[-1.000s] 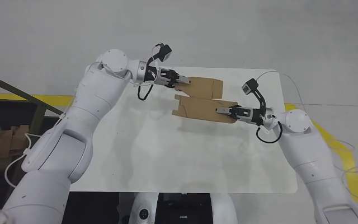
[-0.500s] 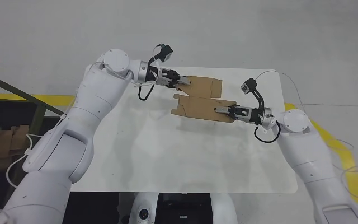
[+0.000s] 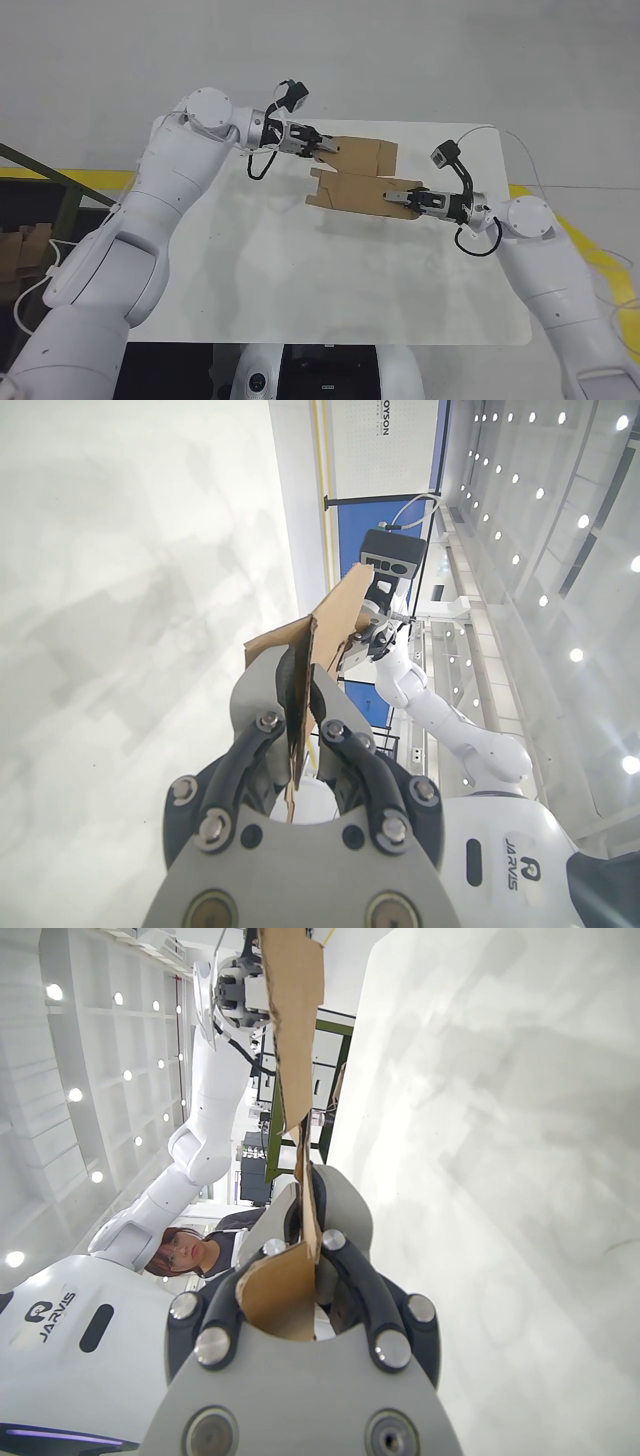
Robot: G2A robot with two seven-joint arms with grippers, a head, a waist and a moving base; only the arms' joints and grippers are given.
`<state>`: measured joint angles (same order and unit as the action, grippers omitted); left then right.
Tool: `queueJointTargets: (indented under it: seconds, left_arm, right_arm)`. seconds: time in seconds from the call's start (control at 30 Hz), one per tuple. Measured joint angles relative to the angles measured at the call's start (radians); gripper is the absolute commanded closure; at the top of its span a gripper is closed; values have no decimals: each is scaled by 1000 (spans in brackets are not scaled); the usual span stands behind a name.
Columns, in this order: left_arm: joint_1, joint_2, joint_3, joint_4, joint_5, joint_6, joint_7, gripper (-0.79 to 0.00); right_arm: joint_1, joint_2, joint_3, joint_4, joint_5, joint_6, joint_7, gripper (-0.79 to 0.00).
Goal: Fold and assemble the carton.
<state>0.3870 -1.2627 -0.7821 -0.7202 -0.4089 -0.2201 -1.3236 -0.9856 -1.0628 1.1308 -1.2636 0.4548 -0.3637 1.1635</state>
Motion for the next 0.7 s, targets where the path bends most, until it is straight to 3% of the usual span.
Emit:
queueJointTargets:
  seconds: [0.03, 0.07, 0.13, 0.17, 0.7]
  left_arm:
    - [0, 0, -1, 0, 1, 0, 1, -9]
    - [0, -1, -2, 0, 1, 0, 2, 0]
    - [0, -2, -4, -2, 3, -2, 4, 0]
    - [1, -2, -6, -2, 3, -3, 5, 0]
    - [15, 9, -66, -3, -38, -40, -28, 0]
  right_arm:
    - [-1, 0, 1, -1, -1, 0, -1, 0]
    - [-1, 0, 1, -1, -1, 1, -1, -92]
    - [-2, 0, 2, -3, -1, 4, -1, -372]
    - [-3, 0, 2, -4, 0, 6, -1, -785]
    - [-17, 10, 63, 20, 21, 4, -33, -785]
